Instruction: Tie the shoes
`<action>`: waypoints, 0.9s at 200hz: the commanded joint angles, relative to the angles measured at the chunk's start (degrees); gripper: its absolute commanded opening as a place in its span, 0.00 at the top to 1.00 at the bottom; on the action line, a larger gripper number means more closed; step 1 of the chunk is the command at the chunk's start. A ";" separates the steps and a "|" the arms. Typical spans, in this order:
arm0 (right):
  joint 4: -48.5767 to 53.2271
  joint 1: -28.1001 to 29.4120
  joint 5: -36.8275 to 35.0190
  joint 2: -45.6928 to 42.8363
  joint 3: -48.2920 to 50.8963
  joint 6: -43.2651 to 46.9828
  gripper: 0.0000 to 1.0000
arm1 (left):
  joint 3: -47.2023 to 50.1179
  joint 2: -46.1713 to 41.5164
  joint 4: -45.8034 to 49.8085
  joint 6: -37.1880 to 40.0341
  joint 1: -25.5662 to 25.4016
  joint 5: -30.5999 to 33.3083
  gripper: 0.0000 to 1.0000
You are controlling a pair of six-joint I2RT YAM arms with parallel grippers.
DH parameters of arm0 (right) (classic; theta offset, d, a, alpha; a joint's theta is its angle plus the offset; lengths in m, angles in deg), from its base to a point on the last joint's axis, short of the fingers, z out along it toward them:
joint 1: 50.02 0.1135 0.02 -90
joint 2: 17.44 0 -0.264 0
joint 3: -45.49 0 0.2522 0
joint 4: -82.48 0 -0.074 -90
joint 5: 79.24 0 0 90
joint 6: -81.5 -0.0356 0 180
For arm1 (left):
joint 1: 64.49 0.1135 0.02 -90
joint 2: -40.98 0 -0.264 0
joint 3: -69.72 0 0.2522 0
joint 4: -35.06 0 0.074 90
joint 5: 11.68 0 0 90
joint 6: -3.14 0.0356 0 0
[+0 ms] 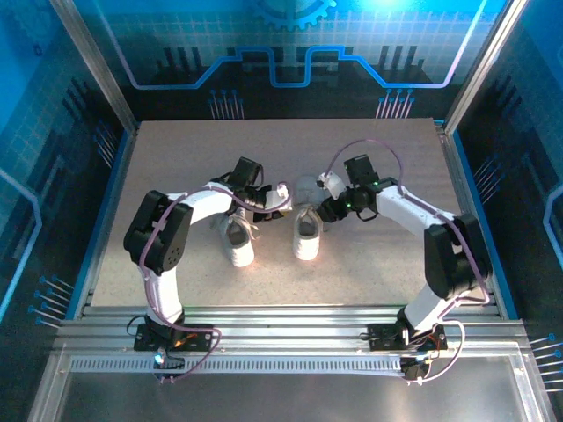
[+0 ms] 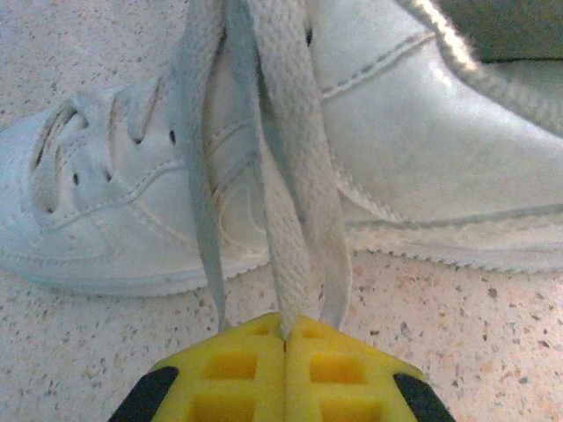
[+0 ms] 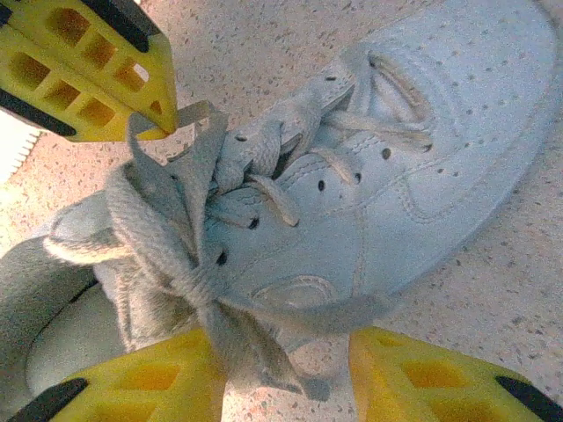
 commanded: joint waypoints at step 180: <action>11.05 -0.08 -3.16 10.04 -11.04 -6.32 0.59 | 3.57 -3.10 1.29 3.08 2.38 -3.73 1.00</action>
